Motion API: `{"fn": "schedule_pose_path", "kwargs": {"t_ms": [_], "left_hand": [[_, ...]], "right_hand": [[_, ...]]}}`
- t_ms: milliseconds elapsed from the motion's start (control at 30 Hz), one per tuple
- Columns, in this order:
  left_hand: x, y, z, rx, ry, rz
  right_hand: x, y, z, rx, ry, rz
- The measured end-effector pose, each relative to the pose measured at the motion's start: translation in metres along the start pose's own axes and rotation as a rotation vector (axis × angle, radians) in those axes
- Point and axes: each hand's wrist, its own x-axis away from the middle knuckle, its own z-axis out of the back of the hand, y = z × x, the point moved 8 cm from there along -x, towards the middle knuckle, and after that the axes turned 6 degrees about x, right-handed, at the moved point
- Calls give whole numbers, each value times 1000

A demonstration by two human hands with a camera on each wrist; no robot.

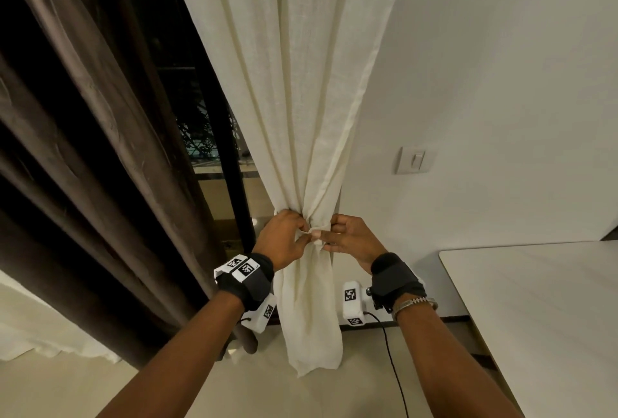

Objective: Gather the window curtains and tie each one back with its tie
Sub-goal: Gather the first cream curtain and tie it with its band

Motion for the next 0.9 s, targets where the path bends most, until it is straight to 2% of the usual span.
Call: {"fn": "schedule_pose_path", "kwargs": {"t_ms": [200,267,333,400,467,567,633,767,867,900], "left_hand": [[10,11,9,-32,44,-66],[17,19,25,-17,156,-153],[26,24,56,45,403,-164],[32,17,90,232,624,-27],[28,10,110,460,668,98],[17,22,132,658,682,17],[11,29,147,714,747,-14],[5,33,172,685,925,65],[8,34,184,562,988,76],[13,28,190,518,1024,101]], "right_hand": [[-10,-7,20,222,238,66],[-11,-9,28,319,269,70],[-11,-11,30,354,215,59],[-5,-28,24,409,117,81],[5,-58,19,447,63,145],[19,-114,15,322,74,283],[22,-148,10,229,72,388],[15,-200,16,185,321,496],[-1,-218,21,327,366,503],[-4,-218,35,365,434,491]]}}
